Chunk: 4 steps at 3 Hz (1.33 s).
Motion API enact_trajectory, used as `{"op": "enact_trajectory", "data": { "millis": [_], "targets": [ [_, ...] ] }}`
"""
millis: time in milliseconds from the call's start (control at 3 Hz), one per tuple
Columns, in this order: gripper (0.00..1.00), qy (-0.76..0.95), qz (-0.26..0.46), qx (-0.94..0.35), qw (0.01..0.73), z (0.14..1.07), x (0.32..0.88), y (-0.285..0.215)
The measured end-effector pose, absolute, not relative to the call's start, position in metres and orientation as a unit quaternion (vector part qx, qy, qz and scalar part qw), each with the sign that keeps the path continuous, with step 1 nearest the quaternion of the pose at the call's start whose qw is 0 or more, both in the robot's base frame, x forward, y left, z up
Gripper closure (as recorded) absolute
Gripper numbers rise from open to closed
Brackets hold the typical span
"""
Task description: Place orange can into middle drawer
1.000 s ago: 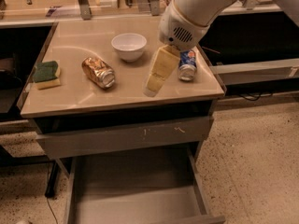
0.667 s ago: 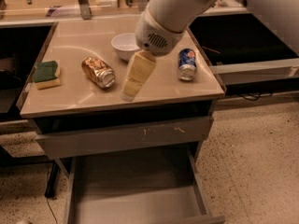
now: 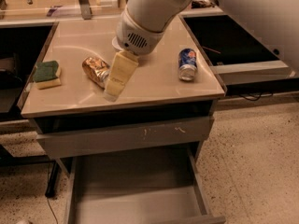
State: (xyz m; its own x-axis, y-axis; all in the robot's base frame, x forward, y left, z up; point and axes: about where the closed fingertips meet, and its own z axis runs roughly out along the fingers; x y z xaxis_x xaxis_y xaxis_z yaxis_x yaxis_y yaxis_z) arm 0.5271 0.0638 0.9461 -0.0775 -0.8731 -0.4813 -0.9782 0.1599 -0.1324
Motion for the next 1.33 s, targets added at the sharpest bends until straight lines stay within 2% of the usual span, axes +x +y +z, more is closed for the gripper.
{"op": "enact_trajectory", "data": {
  "millis": [333, 1000, 1333],
  "targets": [
    [0.0, 0.718, 0.129, -0.641, 0.239, 0.94, 0.531, 0.074],
    [0.0, 0.742, 0.158, -0.606, 0.236, 0.907, 0.59, 0.103],
    [0.0, 0.742, 0.158, -0.607, 0.236, 0.907, 0.59, 0.103]
  ]
}}
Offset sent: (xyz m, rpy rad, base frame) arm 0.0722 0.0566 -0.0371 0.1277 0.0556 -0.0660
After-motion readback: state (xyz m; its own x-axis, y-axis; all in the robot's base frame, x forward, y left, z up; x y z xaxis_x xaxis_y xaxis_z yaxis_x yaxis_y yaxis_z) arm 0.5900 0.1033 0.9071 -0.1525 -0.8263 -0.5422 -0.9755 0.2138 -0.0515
